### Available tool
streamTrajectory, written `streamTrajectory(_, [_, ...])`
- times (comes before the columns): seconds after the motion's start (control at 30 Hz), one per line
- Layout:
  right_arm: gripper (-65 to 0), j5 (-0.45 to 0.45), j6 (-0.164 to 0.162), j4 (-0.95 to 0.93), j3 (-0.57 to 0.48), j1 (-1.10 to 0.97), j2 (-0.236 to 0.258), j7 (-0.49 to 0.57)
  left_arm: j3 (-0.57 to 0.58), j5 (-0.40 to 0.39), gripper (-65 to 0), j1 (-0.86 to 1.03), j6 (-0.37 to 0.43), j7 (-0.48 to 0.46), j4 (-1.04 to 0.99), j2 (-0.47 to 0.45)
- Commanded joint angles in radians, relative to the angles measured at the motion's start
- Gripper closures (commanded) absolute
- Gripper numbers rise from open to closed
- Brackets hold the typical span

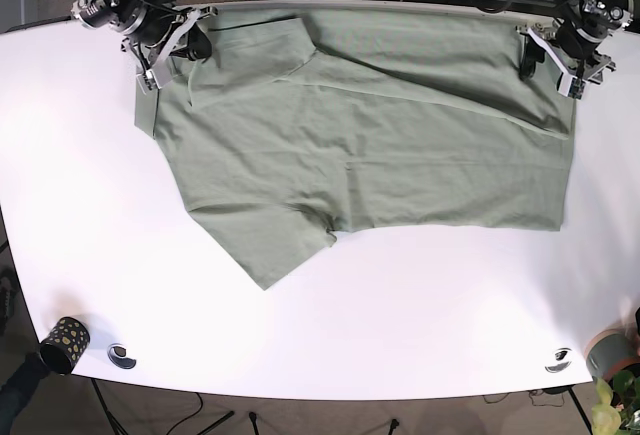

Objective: Fold the T-shirt properly

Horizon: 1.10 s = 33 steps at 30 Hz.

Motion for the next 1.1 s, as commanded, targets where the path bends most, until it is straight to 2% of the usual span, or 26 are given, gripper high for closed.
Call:
streamTrajectory(0.0, [0.0,0.023,0.006,0.051,0.007,0.001,0.012,0.018,-0.004,-0.007,-38.7,0.002,-0.001,-0.016,0.010,-0.013])
streamTrajectory(0.37, [0.0,0.014,0.006,0.090,0.008,0.068,0.019,0.015,-0.007,-0.007,-38.7,0.002,-0.001,-0.016,-0.033,-0.018])
streamTrajectory(0.7, [0.0,0.014,0.006,-0.038,0.005,0.168,0.040,0.014,-0.009,-0.009,-38.7,0.003,-0.001,-0.016,-0.045,-0.043])
streamTrajectory(0.97, [0.0,0.014,0.006,-0.120,0.005,0.237,0.077,0.014,-0.009,-0.009,-38.7,0.003,-0.001,-0.016,-0.050,-0.061])
streamTrajectory(1.0, [-1.0,0.014,0.006,-0.131,0.005,0.246,0.088,0.014,-0.009,-0.009,-38.7,0.003,-0.001,-0.016,-0.050,-0.061])
streamTrajectory(1.07, [-7.1,0.014,0.006,-0.148,0.005,0.258,0.092,0.014,-0.009,-0.009,-38.7,0.003,-0.001,-0.016,-0.050,-0.061])
